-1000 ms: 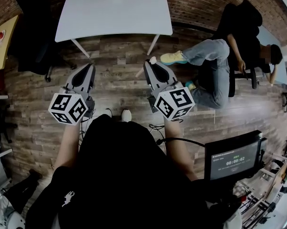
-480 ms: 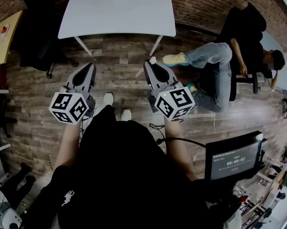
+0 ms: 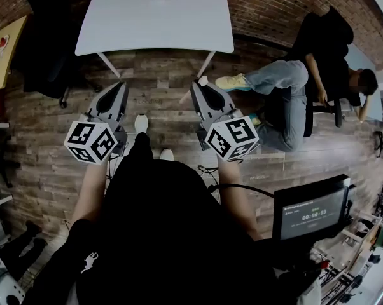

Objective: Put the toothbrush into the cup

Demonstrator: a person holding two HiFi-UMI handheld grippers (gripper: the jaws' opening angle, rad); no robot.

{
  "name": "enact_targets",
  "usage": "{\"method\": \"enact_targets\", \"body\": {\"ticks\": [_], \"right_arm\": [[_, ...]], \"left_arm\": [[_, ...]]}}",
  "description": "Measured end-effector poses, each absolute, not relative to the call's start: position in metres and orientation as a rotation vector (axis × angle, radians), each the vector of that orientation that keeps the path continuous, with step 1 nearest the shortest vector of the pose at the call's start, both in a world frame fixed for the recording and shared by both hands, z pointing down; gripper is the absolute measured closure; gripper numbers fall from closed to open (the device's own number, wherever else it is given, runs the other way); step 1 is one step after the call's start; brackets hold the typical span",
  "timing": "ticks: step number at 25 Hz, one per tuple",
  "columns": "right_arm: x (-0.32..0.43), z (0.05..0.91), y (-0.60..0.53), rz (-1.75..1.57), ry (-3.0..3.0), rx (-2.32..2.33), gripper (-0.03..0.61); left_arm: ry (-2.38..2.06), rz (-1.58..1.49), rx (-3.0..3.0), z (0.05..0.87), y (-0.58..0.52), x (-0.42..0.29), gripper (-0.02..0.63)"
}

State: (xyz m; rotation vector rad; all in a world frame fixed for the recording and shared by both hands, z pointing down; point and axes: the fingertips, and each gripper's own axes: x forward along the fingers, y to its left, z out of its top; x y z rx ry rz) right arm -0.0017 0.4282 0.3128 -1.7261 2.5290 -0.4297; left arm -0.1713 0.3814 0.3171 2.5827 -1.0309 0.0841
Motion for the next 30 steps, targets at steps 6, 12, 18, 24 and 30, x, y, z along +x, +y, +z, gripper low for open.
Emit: {"method": "enact_targets", "body": {"ticks": [6,12,18,24,30], "right_arm": [[-0.003,0.315,0.4,-0.436,2.541,-1.723,0.562],[-0.005,0.314,0.366,-0.434,2.548,-1.727,0.563],[-0.002,0.325,0.317,-0.446,2.535,-1.763,0.563],[-0.016,0.309,0.29,-0.433,2.51,-1.809,0.563],[-0.028,0.304,0.26,-0.443,2.484,-1.855,0.561]], "left_arm": [[-1.003,0.103,2.601,0.322,0.353,-0.162,0.609],[-0.978,0.1,2.603,0.322,0.318,-0.158,0.609],[-0.945,0.129,2.617,0.336,0.266,-0.151,0.609],[-0.88,0.13,2.641,0.322,0.237,-0.161,0.609],[-0.816,0.16,2.667,0.319,0.204,-0.164,0.609]]}}
